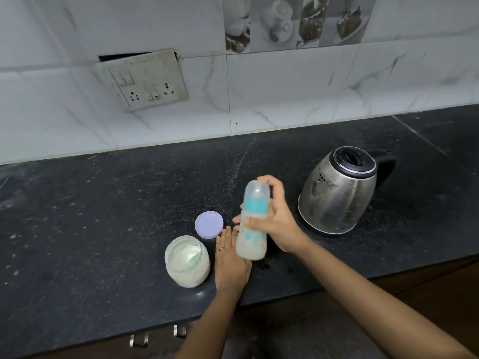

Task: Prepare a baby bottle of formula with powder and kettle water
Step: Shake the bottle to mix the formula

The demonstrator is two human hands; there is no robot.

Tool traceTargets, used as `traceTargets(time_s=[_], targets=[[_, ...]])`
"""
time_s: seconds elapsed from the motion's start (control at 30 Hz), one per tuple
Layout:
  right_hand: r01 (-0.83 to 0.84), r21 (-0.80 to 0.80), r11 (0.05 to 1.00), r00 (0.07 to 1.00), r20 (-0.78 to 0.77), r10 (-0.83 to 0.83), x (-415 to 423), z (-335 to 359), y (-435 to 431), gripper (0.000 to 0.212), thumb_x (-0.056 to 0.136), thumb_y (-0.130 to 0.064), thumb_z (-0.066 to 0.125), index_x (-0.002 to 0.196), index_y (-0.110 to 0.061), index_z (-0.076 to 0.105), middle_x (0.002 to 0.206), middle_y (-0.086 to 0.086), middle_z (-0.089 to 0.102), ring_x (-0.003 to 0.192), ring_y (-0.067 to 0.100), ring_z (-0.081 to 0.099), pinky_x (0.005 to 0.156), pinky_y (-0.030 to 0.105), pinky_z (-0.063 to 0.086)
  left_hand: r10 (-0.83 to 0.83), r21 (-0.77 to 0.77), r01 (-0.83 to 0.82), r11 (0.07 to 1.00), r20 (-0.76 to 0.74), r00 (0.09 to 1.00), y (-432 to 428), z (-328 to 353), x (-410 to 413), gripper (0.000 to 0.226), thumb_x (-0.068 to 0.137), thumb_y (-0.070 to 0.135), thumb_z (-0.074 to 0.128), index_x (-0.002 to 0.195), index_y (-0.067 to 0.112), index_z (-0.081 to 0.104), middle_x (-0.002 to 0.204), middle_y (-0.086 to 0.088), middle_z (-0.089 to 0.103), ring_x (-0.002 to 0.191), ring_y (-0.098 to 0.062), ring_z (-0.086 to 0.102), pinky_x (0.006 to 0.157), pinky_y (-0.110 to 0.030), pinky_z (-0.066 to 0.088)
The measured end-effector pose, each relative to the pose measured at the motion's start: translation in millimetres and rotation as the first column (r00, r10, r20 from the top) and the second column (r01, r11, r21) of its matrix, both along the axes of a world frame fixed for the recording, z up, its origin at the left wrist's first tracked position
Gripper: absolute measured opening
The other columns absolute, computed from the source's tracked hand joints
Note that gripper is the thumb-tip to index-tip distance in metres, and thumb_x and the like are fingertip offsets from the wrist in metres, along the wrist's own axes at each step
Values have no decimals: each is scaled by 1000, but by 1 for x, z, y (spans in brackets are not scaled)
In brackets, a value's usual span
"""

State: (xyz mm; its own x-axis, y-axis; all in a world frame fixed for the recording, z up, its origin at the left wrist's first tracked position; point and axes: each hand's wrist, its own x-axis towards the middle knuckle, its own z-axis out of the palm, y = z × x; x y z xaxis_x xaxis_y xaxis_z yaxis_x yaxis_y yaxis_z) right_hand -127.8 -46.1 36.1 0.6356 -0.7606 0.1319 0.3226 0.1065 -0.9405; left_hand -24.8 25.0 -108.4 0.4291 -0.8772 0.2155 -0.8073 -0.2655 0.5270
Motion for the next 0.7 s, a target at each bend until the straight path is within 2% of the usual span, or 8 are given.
traceTargets(time_s=[0.13, 0.2, 0.27, 0.37, 0.43, 0.53, 0.63, 0.7], targets=[[173, 211, 962, 970, 131, -203, -2, 5, -12, 66, 79, 5, 65, 120, -36, 33, 109, 23, 50, 97, 52, 60, 85, 60, 51, 42, 53, -42, 998, 3, 999, -2, -2, -1, 59, 90, 30, 26, 136, 1, 48, 142, -19, 47, 136, -30, 39, 116, -38, 20], [10, 71, 997, 1000, 27, -12, -10, 2, -12, 70, 76, 10, 66, 122, -32, 32, 106, 25, 54, 90, 50, 61, 83, 58, 52, 2, 72, -5, 997, 39, 999, 0, -3, 2, 58, 89, 28, 31, 138, 1, 45, 144, -19, 44, 137, -30, 38, 117, -40, 20], [-12, -20, 1000, 1000, -2, 12, -13, 5, -10, 72, 74, 13, 66, 121, -29, 33, 106, 26, 55, 88, 48, 61, 81, 60, 52, -11, 80, 6, 997, 64, 998, 0, -5, 2, 57, 88, 26, 36, 138, 0, 45, 143, -19, 45, 136, -30, 39, 116, -41, 21], [215, 178, 960, 956, 164, -245, -7, 11, -14, 66, 78, 3, 70, 119, -36, 36, 117, 28, 48, 101, 49, 60, 85, 62, 50, 37, 62, -39, 997, 30, 999, -3, 0, -1, 57, 90, 29, 28, 132, -1, 51, 139, -20, 50, 133, -30, 43, 115, -40, 22], [128, 131, 983, 976, 158, -148, -6, 12, -16, 73, 77, 1, 73, 125, -38, 33, 113, 26, 49, 94, 44, 62, 83, 60, 52, 27, 48, -29, 998, 42, 999, -2, 0, 0, 57, 90, 28, 28, 133, -2, 51, 138, -21, 51, 132, -31, 44, 115, -42, 25], [-88, -111, 990, 996, -12, 87, -11, 15, -14, 89, 76, 12, 67, 139, -36, 28, 108, 26, 50, 90, 40, 59, 79, 54, 53, 4, 26, -5, 1000, 42, 999, 0, 0, 1, 58, 87, 26, 31, 133, -4, 50, 136, -22, 52, 130, -34, 47, 112, -47, 29], [221, 103, 970, 960, 156, -235, -5, 20, -18, 77, 82, 8, 62, 138, -35, 31, 104, 21, 51, 92, 40, 60, 82, 52, 53, 34, 59, -36, 998, 36, 999, -2, 0, -1, 58, 90, 30, 27, 132, -2, 51, 138, -20, 51, 132, -31, 44, 115, -42, 26], [248, 100, 964, 953, 156, -262, -4, 16, -17, 70, 83, 7, 64, 133, -30, 31, 104, 23, 49, 92, 39, 60, 79, 47, 55, 29, 57, -31, 998, 31, 999, -2, 1, -1, 58, 90, 29, 27, 132, -2, 51, 138, -21, 51, 132, -31, 44, 114, -42, 26]])
